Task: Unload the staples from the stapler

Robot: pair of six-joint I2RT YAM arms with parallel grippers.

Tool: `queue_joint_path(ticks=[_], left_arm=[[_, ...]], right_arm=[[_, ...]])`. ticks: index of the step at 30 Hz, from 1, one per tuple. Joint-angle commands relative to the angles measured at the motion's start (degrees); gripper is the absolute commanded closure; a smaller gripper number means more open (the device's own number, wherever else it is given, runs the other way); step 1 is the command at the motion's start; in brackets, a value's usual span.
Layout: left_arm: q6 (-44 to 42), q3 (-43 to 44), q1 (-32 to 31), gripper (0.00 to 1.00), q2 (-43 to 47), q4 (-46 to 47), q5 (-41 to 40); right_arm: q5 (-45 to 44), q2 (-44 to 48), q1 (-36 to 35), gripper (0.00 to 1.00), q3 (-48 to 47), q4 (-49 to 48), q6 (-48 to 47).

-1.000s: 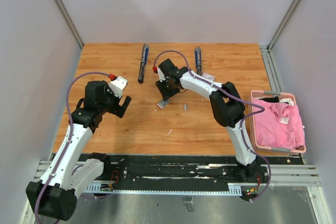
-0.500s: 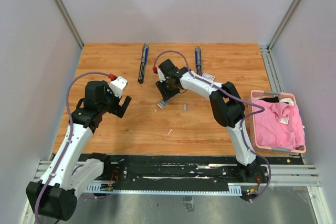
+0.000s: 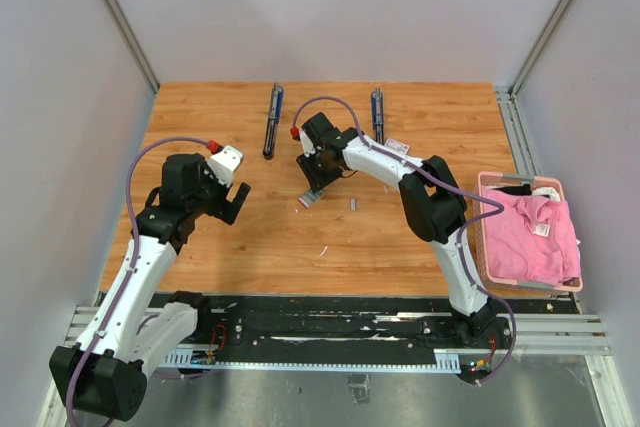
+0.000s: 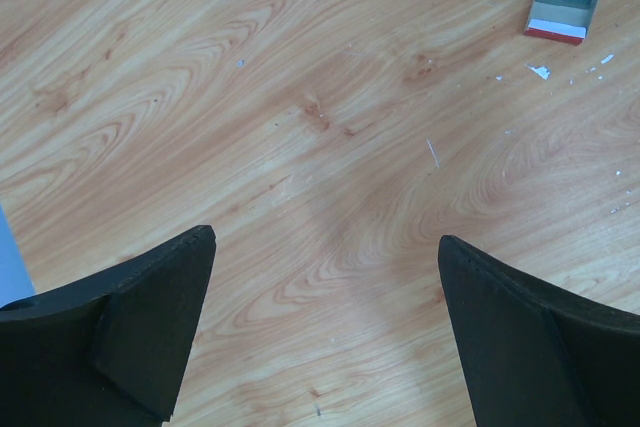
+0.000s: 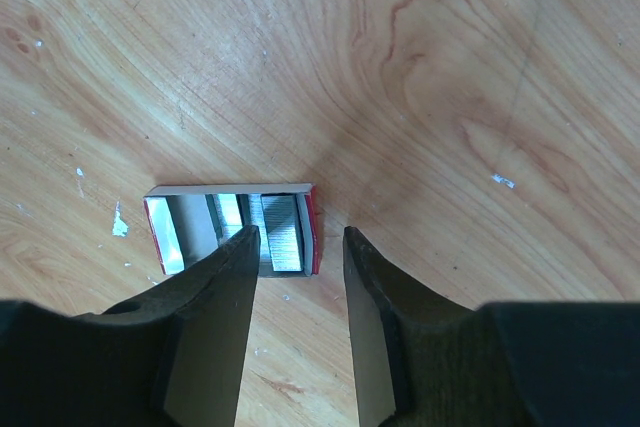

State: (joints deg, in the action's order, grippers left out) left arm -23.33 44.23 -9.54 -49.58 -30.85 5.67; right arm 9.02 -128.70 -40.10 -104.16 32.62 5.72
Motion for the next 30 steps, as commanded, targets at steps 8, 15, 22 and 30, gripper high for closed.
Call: queue_joint_path(ticks=[8,15,22,30], left_arm=[[-0.4,-0.3,0.2,0.02,0.5,1.3,0.3],[-0.4,-0.3,0.2,0.02,0.5,1.3,0.3],[-0.5,-0.3,0.2,0.02,0.5,1.3,0.4],[-0.4,-0.3,0.2,0.02,0.5,1.3,0.4]], right_arm=[[-0.7,-1.0,-0.7,0.59,0.0,0.4,-1.5],[-1.7,-1.7,-1.2,0.60,-0.7,1.0,-2.4],[-2.1,-2.0,-1.3,0.64,-1.3,1.4,-2.5],[-2.2,-1.9,-1.3,0.71,-1.6,1.5,-2.6]])
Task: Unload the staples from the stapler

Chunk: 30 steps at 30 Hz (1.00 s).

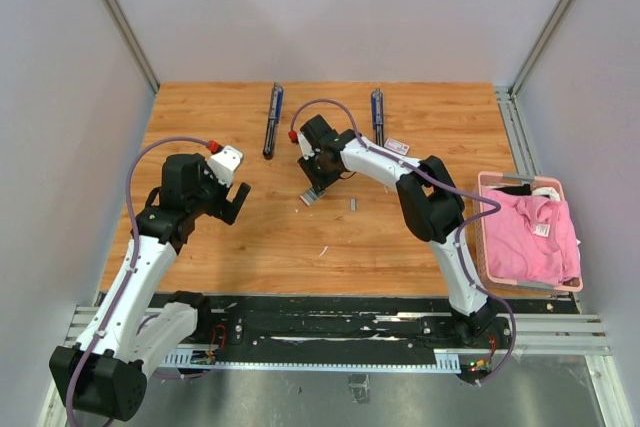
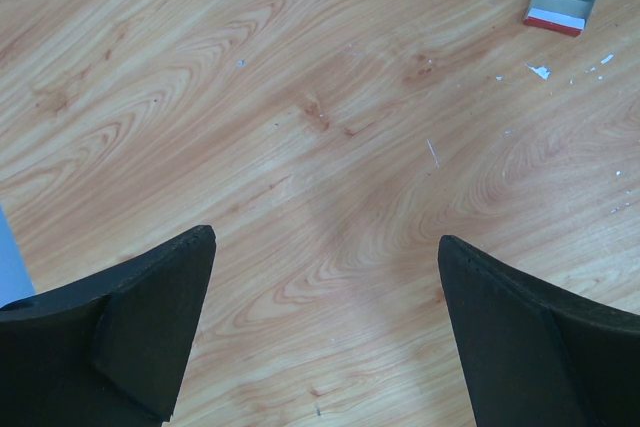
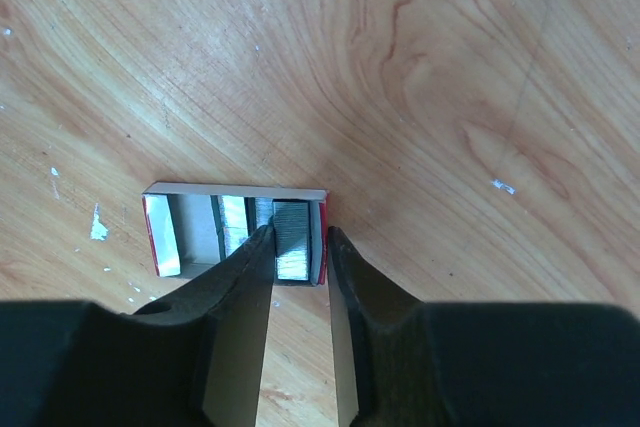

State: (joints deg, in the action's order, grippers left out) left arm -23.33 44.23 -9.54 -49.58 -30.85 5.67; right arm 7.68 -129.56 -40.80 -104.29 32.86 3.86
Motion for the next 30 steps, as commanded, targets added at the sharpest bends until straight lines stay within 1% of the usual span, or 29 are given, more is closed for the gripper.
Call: queue_joint_path(ticks=[1,11,13,15,21,23,25,30], left_arm=[[-0.4,-0.3,0.2,0.02,0.5,1.3,0.4],[-0.4,-0.3,0.2,0.02,0.4,1.3,0.4],[-0.4,-0.3,0.2,0.02,0.4,1.3,0.4],[-0.4,-0.3,0.2,0.02,0.4,1.3,0.4],[-0.4,-0.3,0.2,0.02,0.4,1.3,0.4],[-0.5,-0.3,0.2,0.02,0.3,1.3,0.4],[-0.5,-0.3,0.2,0.02,0.4,1.3,0.5],[-0.5,-0.3,0.2,0.02,0.4,1.3,0.4]], right_arm=[[-0.8,-1.1,-0.6,0.74,-1.4,1.2,-0.8],[-1.2,-0.9,-0.6,0.76,-1.6,1.3,-1.0],[-1.1,-1.0,-0.7,0.82,-1.7,1.2,-1.1],[-1.1,-0.9,-0.7,0.83,-1.8,1.2,-1.1],[-1.3,-0.9,-0.7,0.79,-2.2,1.5,-1.2],[-1.3,-0.9,-0.6,0.77,-2.3,1.5,-1.3],[-1.5,-0.8,-0.7,0.72,-2.5,1.7,-1.3],[-1.8,-0.7,-0.8,0.68,-2.8,1.8,-1.6]])
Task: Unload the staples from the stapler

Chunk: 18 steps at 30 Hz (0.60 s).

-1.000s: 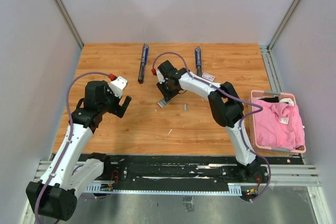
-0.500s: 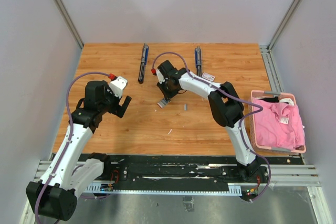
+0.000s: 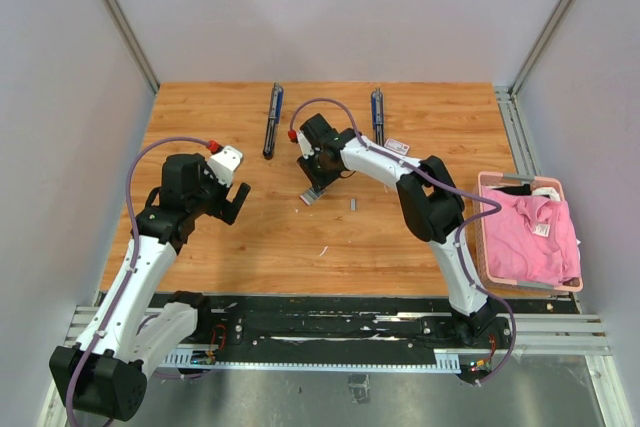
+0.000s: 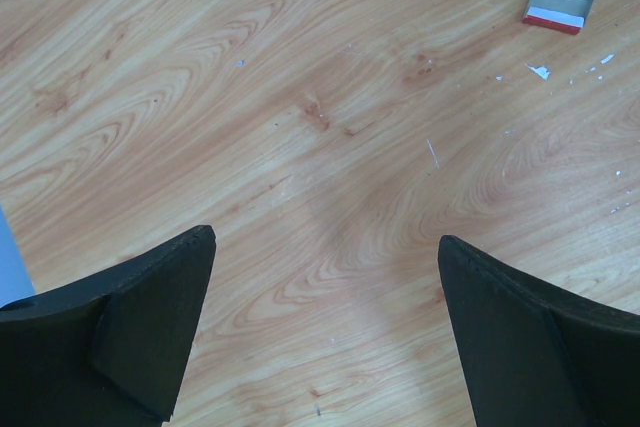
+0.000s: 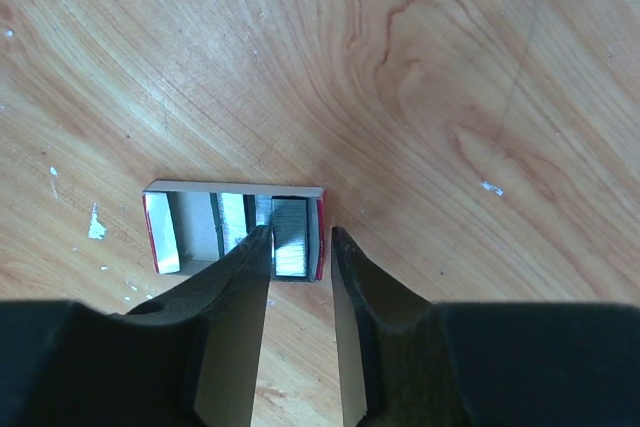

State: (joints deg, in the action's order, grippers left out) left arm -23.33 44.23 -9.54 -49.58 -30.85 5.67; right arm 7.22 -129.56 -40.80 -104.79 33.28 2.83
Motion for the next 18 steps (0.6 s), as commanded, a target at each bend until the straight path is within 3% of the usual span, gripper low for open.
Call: queue_joint_path(ticks=[1,12,18], left_arm=[[-0.5,-0.3,0.2,0.02,0.3,1.3,0.4],[-0.5,-0.3,0.2,0.02,0.6,1.2,0.4],[-0.5,-0.2,0.2,0.02,0.8,1.2,0.4]], right_arm=[[-1.4,-0.6,-0.7,0.67,-2.4,1.5,-0.6],[-3.9,3.8,-0.5,0.59,-3.2,2.5,-2.6],[-4.7,11.7,1.0,0.34,2.5,1.7,-6.8]])
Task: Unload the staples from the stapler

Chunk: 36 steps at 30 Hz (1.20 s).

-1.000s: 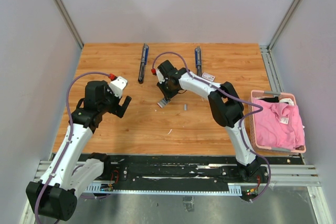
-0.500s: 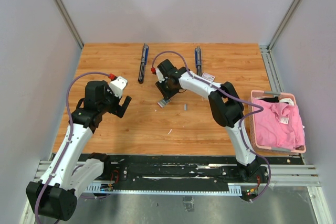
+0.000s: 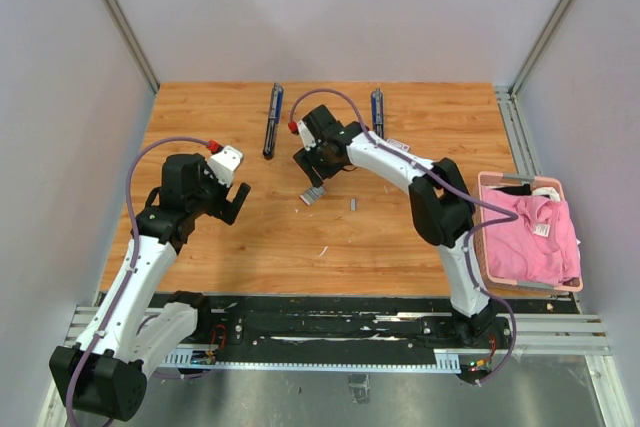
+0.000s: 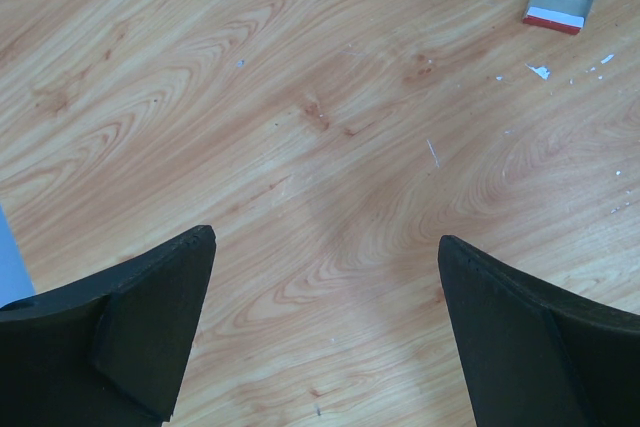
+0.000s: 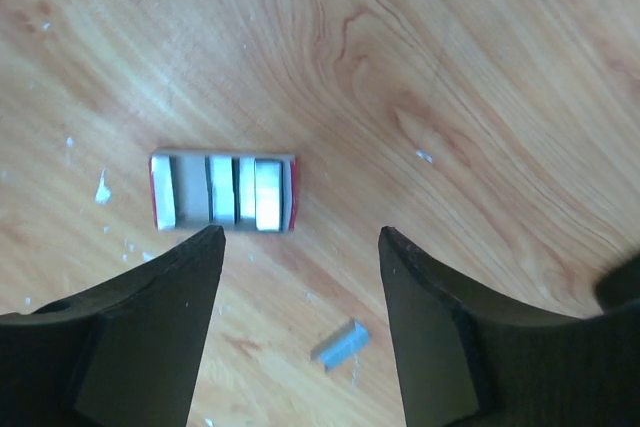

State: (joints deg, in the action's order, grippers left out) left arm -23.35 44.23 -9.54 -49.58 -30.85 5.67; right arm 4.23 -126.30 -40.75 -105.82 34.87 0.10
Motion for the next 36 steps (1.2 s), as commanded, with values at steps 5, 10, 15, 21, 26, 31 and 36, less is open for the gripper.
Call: queue_joint_path(ticks=[5,10,15,21,26,31,36], left_arm=[[-0.5,-0.2,0.2,0.02,0.9,1.2,0.6],[-0.4,-0.1,0.2,0.02,0.9,1.1,0.4],[-0.3,-0.2,0.2,0.02,1.2,1.2,0.3],[-0.3,-0.2,0.2,0.02,1.0,1.3,-0.1],[-0.4,-0.3,0.2,0.02,1.2,1.4,-0.2],[-0.4,-0.3,0.2,0.02,1.2,1.4,-0.3],[-0.4,-0.3,0.2,0.02,1.2,1.4,-0.3]], right_arm=[[-2.9,17.1,3.0,0.32,13.4,-3.1,-11.7],[-1.0,20.7,6.4,0.31,22.4,-5.3,-12.9],[3.1,20.6,9.8,0.31,27.5,-6.9,-11.8],[4.7,18.4,10.5,0.30,29.6,-7.8,-11.2],[6.2,17.0,10.6,0.30,28.8,-8.3,-9.8],[5.6,15.8,10.7,0.31,28.5,-8.3,-9.7],[6.6,15.0,10.6,0.32,28.1,-8.4,-9.2]])
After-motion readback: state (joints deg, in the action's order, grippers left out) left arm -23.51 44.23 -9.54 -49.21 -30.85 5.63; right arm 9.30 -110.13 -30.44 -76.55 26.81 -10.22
